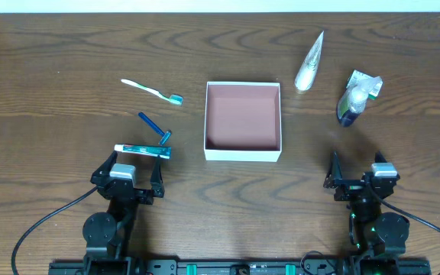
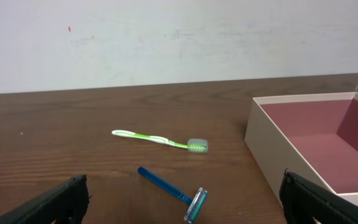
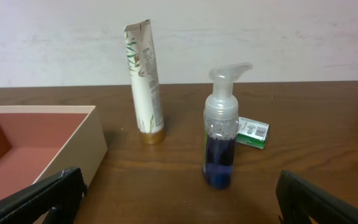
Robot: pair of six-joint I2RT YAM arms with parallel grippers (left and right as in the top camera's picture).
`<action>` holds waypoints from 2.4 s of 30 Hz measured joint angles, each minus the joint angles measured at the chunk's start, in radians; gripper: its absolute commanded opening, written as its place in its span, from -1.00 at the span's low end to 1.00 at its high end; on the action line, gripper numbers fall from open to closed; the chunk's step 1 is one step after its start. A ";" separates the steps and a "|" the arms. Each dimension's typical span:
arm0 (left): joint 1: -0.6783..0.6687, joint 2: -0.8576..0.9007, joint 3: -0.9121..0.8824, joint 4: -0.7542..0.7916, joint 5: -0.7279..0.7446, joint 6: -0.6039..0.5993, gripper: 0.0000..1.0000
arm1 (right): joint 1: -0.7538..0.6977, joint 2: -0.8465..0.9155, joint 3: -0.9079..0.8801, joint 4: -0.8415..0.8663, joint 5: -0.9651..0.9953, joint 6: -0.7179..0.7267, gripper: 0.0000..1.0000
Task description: Pack container
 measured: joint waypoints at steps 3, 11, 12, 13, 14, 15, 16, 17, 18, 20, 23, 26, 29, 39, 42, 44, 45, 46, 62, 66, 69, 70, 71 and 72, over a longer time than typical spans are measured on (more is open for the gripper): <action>0.000 0.000 0.000 0.000 0.000 0.000 0.96 | 0.000 0.000 0.000 0.000 0.000 0.000 0.99; 0.000 0.000 0.000 0.000 0.000 0.000 0.96 | 0.000 0.000 0.000 0.000 0.000 0.000 0.98; 0.000 0.000 0.000 0.000 0.000 0.000 0.96 | 0.000 0.000 0.000 0.000 0.000 0.000 0.98; 0.000 0.000 0.000 0.000 0.000 0.000 0.96 | 0.000 0.000 0.000 0.000 0.000 0.000 0.99; 0.000 0.000 0.000 0.000 0.000 0.000 0.96 | 0.000 0.000 0.000 0.000 0.000 0.000 0.98; 0.000 0.000 0.000 0.000 0.000 0.000 0.96 | 0.000 0.000 0.000 0.000 0.000 0.000 0.99; 0.000 0.000 0.000 0.000 0.000 0.000 0.96 | 0.000 0.000 0.000 0.000 0.000 0.000 0.99; 0.000 0.000 0.000 0.000 0.000 0.000 0.96 | 0.000 0.000 0.000 0.002 0.000 0.000 0.98; 0.000 0.000 0.000 0.000 0.000 0.000 0.96 | 0.000 0.000 0.000 0.003 0.000 0.000 0.98; 0.000 0.000 0.000 0.000 0.000 0.000 0.96 | 0.000 0.000 0.000 0.002 0.000 0.000 0.98; 0.000 0.000 0.000 0.000 0.000 0.000 0.96 | 0.000 0.000 0.000 0.002 0.000 0.000 0.99; 0.000 0.000 0.000 0.000 0.000 0.000 0.96 | 0.000 0.000 0.000 0.003 0.000 0.000 0.98; 0.000 0.000 0.000 0.000 0.000 0.000 0.96 | 0.000 0.000 0.000 0.003 0.006 0.000 0.98; 0.000 0.000 0.000 0.000 0.000 0.000 0.96 | 0.000 0.000 0.000 0.051 -0.088 0.021 0.98; 0.000 0.000 0.000 0.000 0.000 0.000 0.96 | 0.000 0.000 0.000 0.052 -0.122 0.022 0.98; 0.000 0.000 0.000 0.000 0.000 0.000 0.96 | 0.000 0.000 0.000 0.051 -0.139 0.022 0.98; 0.000 0.000 0.000 0.000 0.000 0.000 0.96 | 0.000 0.000 0.000 0.051 -0.148 0.022 0.98; 0.000 0.000 0.000 0.000 0.000 0.000 0.96 | 0.000 0.001 0.000 0.051 -0.158 0.023 0.99; 0.000 0.000 0.000 0.000 0.000 0.000 0.96 | 0.005 0.645 0.607 -0.204 -0.269 -0.057 0.97; 0.000 0.000 0.000 0.000 0.000 0.000 0.96 | 0.042 0.925 0.971 -0.403 -0.290 -0.081 0.99; 0.000 0.000 0.000 0.000 0.000 0.000 0.96 | 0.074 1.090 1.176 -0.467 -0.354 -0.088 0.99; 0.000 0.000 0.000 0.000 0.000 0.000 0.96 | 0.084 1.139 1.231 -0.473 -0.390 -0.090 0.98; 0.000 0.000 0.000 0.000 0.000 0.000 0.96 | 0.090 1.179 1.275 -0.470 -0.425 -0.090 0.98; 0.000 0.000 0.000 0.000 0.000 0.000 0.96 | 0.095 1.214 1.310 -0.467 -0.457 -0.090 0.98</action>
